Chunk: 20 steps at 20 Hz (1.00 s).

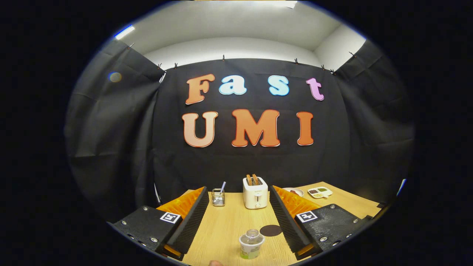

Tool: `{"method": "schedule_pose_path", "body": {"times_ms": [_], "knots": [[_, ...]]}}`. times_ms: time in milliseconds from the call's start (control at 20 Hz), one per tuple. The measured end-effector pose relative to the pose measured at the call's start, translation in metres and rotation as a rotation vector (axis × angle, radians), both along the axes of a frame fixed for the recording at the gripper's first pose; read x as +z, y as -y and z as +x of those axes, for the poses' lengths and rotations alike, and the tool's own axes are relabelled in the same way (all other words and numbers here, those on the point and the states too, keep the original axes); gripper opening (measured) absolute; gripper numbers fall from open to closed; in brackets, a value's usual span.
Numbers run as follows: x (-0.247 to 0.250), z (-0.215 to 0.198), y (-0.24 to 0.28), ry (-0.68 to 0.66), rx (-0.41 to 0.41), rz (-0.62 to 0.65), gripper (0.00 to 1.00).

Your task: Take the bottle from table, then pour the juice into the cup, finally place the bottle on the coaster

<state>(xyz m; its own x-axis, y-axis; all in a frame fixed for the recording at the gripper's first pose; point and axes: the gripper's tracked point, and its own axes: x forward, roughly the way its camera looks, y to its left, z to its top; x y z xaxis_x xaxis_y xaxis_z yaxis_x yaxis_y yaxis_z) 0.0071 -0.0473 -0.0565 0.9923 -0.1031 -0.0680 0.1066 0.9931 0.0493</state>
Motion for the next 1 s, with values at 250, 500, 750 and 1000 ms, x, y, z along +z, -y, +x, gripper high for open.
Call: {"method": "schedule_pose_path", "body": {"times_ms": [250, 500, 750, 1000], "knots": [[-0.049, 0.006, 0.016, -0.054, -0.022, -0.007, 0.98], [-0.093, 0.011, 0.016, -0.114, -0.020, -0.008, 0.98], [-0.133, 0.014, 0.014, -0.176, -0.023, -0.023, 0.98], [-0.169, 0.014, 0.013, -0.239, -0.020, -0.020, 0.99]]}}
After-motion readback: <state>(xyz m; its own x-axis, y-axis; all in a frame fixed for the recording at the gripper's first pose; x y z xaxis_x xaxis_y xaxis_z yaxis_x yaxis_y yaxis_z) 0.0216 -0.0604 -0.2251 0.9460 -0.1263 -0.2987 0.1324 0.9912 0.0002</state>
